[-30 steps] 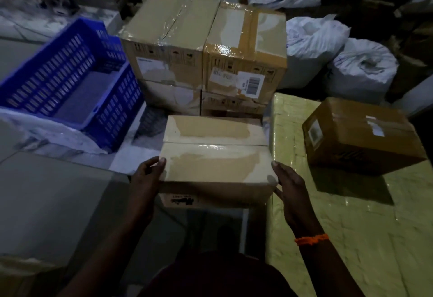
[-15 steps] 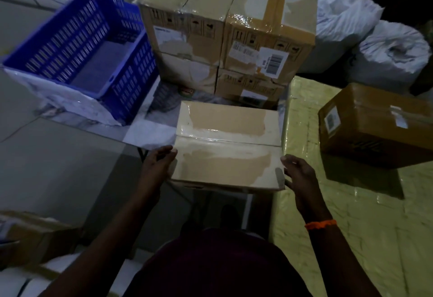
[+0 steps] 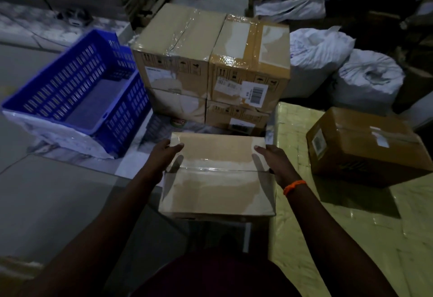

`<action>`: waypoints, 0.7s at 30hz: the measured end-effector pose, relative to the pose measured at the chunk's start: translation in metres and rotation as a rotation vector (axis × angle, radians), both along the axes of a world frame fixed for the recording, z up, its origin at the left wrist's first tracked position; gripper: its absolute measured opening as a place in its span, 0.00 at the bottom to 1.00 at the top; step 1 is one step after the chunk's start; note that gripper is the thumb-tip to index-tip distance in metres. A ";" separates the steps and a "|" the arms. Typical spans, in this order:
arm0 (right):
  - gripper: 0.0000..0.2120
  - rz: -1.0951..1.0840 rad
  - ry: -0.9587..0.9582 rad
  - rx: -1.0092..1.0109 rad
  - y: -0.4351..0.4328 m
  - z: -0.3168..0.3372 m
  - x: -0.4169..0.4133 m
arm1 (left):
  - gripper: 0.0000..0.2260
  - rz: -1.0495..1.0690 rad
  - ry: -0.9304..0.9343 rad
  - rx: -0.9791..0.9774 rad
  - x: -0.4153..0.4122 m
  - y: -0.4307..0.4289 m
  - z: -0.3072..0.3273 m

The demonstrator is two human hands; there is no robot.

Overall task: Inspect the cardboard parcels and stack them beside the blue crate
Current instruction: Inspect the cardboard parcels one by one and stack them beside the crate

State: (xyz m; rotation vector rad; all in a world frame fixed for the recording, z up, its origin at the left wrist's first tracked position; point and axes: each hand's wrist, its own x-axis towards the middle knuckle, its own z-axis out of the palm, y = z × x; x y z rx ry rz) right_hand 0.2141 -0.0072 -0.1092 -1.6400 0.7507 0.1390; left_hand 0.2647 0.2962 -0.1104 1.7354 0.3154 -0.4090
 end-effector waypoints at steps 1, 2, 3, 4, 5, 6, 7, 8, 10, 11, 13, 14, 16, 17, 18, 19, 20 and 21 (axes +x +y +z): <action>0.11 -0.001 -0.013 0.008 0.001 -0.001 -0.001 | 0.03 0.015 -0.005 0.004 0.000 -0.001 -0.001; 0.11 -0.005 -0.027 0.011 0.001 -0.003 -0.002 | 0.03 0.022 -0.009 0.004 0.000 -0.002 -0.002; 0.11 -0.011 -0.037 0.007 0.001 -0.003 -0.005 | 0.03 0.027 -0.017 -0.004 -0.001 -0.002 -0.002; 0.11 -0.014 -0.048 0.000 0.001 -0.002 -0.007 | 0.06 0.029 -0.026 -0.011 -0.002 -0.003 -0.002; 0.12 -0.020 -0.061 -0.004 0.000 -0.001 -0.009 | 0.08 0.039 -0.033 -0.026 -0.002 -0.002 -0.003; 0.12 -0.026 -0.084 -0.005 0.000 0.000 -0.011 | 0.10 0.050 -0.036 -0.031 -0.001 -0.002 -0.005; 0.13 -0.032 -0.109 -0.003 -0.002 0.001 -0.014 | 0.12 0.066 -0.048 -0.044 0.000 -0.001 -0.005; 0.13 -0.033 -0.138 -0.007 -0.003 0.002 -0.017 | 0.14 0.077 -0.057 -0.053 0.000 -0.002 -0.004; 0.15 -0.031 -0.199 -0.028 -0.007 0.004 -0.020 | 0.20 0.100 -0.078 -0.073 0.001 -0.002 0.001; 0.16 -0.030 -0.229 -0.040 -0.010 0.005 -0.022 | 0.22 0.110 -0.102 -0.085 0.001 -0.002 0.005; 0.22 -0.060 -0.279 -0.044 -0.013 0.011 -0.026 | 0.24 0.121 -0.179 -0.118 -0.004 -0.002 0.018; 0.28 -0.095 -0.302 -0.029 -0.015 0.014 -0.029 | 0.24 0.132 -0.208 -0.138 -0.007 -0.003 0.025; 0.34 -0.179 -0.330 -0.004 -0.017 0.018 -0.035 | 0.26 0.161 -0.228 -0.179 -0.014 -0.004 0.036; 0.33 -0.213 -0.341 -0.003 -0.017 0.018 -0.038 | 0.26 0.177 -0.219 -0.194 -0.019 -0.004 0.041; 0.31 -0.241 -0.347 0.006 -0.017 0.018 -0.042 | 0.25 0.182 -0.211 -0.200 -0.023 -0.006 0.043; 0.30 -0.262 -0.351 0.017 -0.016 0.018 -0.047 | 0.23 0.182 -0.202 -0.195 -0.028 -0.008 0.044; 0.30 -0.275 -0.351 0.021 -0.014 0.017 -0.053 | 0.21 0.183 -0.196 -0.173 -0.033 -0.010 0.041; 0.31 -0.276 -0.348 0.010 -0.012 0.015 -0.058 | 0.20 0.186 -0.198 -0.138 -0.038 -0.010 0.039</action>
